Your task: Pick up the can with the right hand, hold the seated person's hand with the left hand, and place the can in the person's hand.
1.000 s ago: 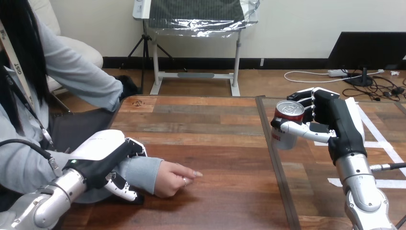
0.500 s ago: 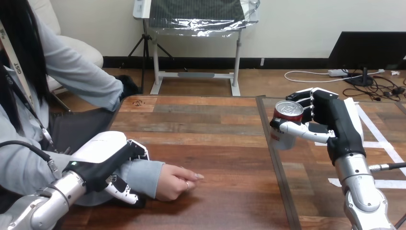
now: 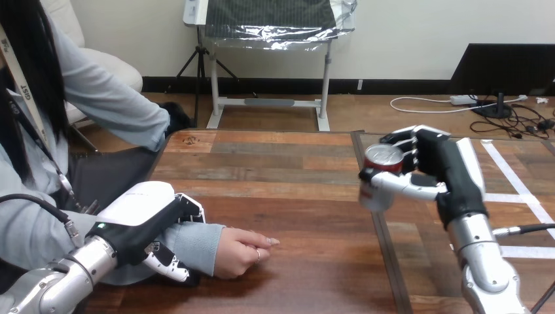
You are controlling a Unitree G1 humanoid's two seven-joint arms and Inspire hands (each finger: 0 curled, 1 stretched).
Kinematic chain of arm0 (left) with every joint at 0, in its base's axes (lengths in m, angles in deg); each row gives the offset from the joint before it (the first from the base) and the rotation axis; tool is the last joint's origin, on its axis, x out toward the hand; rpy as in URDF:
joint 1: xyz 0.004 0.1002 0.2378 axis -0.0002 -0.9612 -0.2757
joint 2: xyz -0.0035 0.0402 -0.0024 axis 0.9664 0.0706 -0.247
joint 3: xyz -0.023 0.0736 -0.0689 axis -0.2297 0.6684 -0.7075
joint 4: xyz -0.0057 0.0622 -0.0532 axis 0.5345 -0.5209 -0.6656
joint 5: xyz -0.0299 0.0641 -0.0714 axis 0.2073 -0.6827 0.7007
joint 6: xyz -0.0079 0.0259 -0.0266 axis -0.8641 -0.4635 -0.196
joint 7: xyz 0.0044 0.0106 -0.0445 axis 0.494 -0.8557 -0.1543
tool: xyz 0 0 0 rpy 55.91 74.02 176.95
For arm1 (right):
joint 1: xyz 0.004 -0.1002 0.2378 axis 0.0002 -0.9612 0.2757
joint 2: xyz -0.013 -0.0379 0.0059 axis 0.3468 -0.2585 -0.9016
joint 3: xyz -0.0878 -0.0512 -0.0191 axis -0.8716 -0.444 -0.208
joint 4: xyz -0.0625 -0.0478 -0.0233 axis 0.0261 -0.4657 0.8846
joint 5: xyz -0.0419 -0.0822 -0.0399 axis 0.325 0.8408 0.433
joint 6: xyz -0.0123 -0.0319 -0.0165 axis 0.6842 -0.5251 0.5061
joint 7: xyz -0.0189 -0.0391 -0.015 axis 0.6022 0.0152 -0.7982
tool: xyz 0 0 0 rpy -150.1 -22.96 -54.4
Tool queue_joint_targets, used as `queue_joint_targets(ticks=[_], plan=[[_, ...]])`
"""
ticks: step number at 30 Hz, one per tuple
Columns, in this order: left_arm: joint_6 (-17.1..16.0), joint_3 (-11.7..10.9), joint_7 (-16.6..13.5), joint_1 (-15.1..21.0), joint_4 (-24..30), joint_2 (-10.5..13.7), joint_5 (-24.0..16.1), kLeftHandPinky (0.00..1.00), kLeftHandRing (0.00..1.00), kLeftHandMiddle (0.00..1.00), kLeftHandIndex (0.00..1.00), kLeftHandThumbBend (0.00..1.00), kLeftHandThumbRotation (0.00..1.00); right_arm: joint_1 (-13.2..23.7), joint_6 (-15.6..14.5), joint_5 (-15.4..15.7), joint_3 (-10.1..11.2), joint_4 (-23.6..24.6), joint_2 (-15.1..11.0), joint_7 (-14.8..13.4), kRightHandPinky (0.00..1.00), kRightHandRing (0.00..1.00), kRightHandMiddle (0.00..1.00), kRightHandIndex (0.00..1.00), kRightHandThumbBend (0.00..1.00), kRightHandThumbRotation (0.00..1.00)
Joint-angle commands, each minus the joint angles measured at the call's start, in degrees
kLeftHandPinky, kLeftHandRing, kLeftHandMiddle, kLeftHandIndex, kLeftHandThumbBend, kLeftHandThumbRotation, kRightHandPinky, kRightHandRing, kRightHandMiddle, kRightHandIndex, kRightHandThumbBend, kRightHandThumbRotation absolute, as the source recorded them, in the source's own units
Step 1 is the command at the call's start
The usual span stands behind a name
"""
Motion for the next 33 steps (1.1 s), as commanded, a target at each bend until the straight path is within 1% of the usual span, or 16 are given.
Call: queue_joint_targets(ticks=[1, 5, 10, 16, 22, 28, 33], plan=[[-3.2, -1.3, -2.5, 2.6, 5.3, -1.0, 2.1, 0.28, 0.3, 0.36, 0.39, 0.87, 0.1, 6.3, 0.9, -0.5, 0.0, -0.1, 0.7, -0.2, 0.39, 0.41, 0.46, 0.51, 0.76, 0.0], [-3.2, -1.4, -2.5, 2.7, 5.8, -1.2, 2.2, 0.27, 0.3, 0.36, 0.39, 0.87, 0.1, 6.6, 1.0, -0.9, 0.1, -0.7, 1.2, 0.7, 0.39, 0.42, 0.47, 0.51, 0.76, 0.0], [-3.5, -1.5, -2.7, 2.8, 6.2, -1.5, 2.3, 0.27, 0.3, 0.35, 0.4, 0.86, 0.11, 6.8, 0.9, -0.5, -0.2, -1.0, 1.6, 0.7, 0.4, 0.43, 0.47, 0.51, 0.76, 0.0], [-3.5, -1.7, -2.4, 2.9, 7.3, -1.8, 2.7, 0.27, 0.3, 0.35, 0.4, 0.86, 0.12, 6.9, 0.0, -0.6, -0.3, -1.0, 2.2, 1.2, 0.4, 0.43, 0.48, 0.51, 0.76, 0.0], [-3.9, -1.9, -2.0, 3.0, 8.0, -2.1, 3.4, 0.26, 0.29, 0.35, 0.4, 0.85, 0.12, 6.8, 0.1, -0.3, -0.7, -0.8, 2.6, 1.3, 0.41, 0.43, 0.49, 0.52, 0.76, 0.0], [-3.7, -2.0, -1.3, 3.1, 9.2, -2.4, 4.0, 0.26, 0.29, 0.35, 0.4, 0.85, 0.12, 6.7, 0.1, -0.2, -1.0, -0.8, 3.0, 1.6, 0.41, 0.43, 0.48, 0.52, 0.76, 0.0], [-4.1, -2.1, -1.0, 3.4, 9.6, -2.8, 5.2, 0.25, 0.29, 0.35, 0.41, 0.86, 0.11, 6.4, 0.5, -0.4, -1.0, -0.7, 3.5, 2.2, 0.41, 0.43, 0.48, 0.52, 0.76, 0.0]])
